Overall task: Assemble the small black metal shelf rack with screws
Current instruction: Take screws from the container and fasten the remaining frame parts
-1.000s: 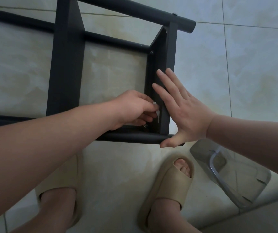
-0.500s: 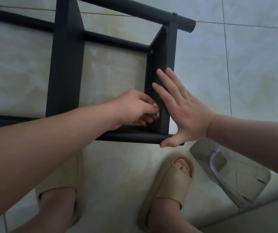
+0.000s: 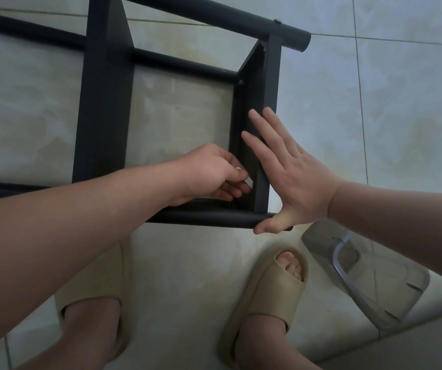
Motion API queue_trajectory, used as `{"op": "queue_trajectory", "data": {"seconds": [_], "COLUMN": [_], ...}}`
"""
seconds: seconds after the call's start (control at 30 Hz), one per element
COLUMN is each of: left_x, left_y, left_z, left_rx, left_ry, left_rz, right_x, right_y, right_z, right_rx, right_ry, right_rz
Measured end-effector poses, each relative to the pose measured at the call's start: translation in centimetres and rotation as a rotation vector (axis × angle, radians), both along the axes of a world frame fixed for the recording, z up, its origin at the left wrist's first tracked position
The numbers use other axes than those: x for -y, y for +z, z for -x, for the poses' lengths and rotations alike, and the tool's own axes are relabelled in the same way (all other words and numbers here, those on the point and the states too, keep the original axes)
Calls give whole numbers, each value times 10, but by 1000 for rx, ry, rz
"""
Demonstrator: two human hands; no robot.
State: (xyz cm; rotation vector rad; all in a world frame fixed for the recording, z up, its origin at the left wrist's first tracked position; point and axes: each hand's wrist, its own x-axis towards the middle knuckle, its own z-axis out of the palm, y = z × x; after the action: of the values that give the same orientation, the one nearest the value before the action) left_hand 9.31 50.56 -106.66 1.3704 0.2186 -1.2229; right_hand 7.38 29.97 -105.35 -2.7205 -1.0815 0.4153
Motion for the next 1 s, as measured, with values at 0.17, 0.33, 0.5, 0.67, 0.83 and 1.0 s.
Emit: {"op": "queue_trajectory", "data": {"seconds": [0.17,0.33,0.5,0.67,0.83,1.0], "left_x": [-2,-4,-7,-11,-12,-13], "left_y": [2,4,3,3,1,0], "left_z": [0,-2,-2,-3,-3,-2], "left_rx": [53,103,139,147,177,203], "left_ry": [-46,-105,-149,-193,-234,-295], "left_rz": [-15,-32,-27,-9,-13,-1], "right_x": [0,0,0,0,-1,-1], "right_y": [0,1,1,1,1,1], "right_z": [0,0,0,0,0,0], "right_rx": [-3,-5,-7,-7,-10,-8], "right_ry": [0,-3,-3,-1,-2,-3], "right_rz": [0,-4,-4,-2,-5,4]}}
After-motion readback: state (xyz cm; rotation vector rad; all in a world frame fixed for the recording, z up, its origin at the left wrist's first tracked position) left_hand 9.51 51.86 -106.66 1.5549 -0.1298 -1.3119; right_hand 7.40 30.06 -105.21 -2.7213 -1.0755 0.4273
